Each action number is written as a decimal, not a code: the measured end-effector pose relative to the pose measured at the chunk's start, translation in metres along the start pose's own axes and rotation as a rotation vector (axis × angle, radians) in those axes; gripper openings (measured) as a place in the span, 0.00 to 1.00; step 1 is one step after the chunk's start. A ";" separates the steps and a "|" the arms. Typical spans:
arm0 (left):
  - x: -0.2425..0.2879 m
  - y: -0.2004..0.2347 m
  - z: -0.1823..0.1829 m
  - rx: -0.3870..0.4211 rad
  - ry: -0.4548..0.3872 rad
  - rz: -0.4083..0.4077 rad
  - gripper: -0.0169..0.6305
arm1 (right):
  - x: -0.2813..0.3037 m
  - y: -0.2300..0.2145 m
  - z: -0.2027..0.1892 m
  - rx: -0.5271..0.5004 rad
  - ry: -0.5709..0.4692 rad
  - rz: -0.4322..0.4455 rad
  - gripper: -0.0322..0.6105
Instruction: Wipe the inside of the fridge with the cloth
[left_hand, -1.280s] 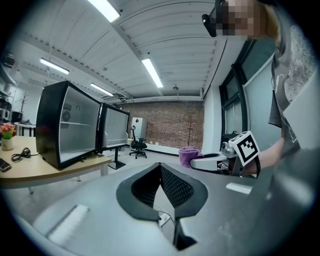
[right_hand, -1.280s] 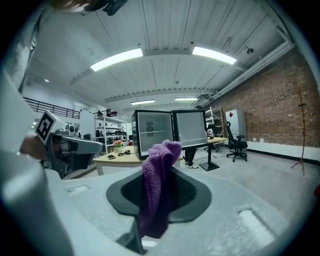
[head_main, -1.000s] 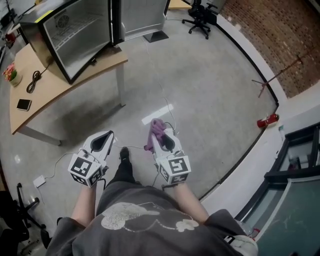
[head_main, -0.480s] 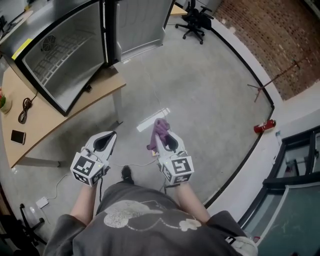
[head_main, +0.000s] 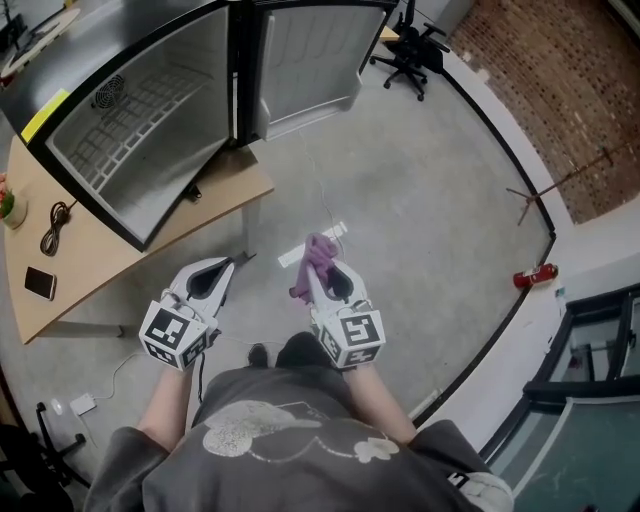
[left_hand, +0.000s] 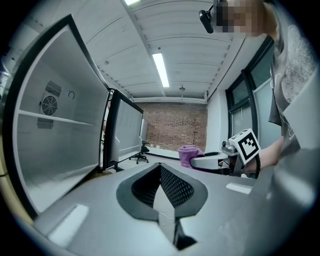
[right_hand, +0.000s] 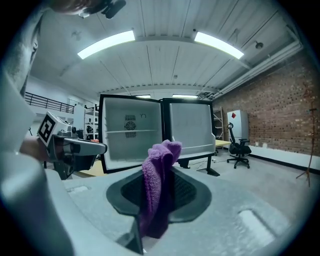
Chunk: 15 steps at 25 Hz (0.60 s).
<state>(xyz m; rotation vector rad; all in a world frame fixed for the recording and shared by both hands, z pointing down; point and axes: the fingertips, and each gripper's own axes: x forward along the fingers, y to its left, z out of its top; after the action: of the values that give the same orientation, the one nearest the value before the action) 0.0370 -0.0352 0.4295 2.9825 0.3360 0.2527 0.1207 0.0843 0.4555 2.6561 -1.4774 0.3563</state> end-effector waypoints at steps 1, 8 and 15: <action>0.000 0.003 0.001 -0.004 -0.003 0.005 0.05 | 0.004 0.001 0.003 -0.002 -0.001 0.006 0.18; 0.005 0.031 0.002 -0.022 -0.009 0.088 0.05 | 0.055 0.007 0.021 -0.047 -0.021 0.116 0.18; 0.031 0.088 0.020 -0.038 -0.021 0.279 0.05 | 0.157 0.011 0.044 -0.046 -0.019 0.345 0.18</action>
<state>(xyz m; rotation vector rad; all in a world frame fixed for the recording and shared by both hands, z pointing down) 0.0888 -0.1155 0.4271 2.9854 -0.0891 0.2509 0.1979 -0.0597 0.4503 2.3710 -1.9260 0.3148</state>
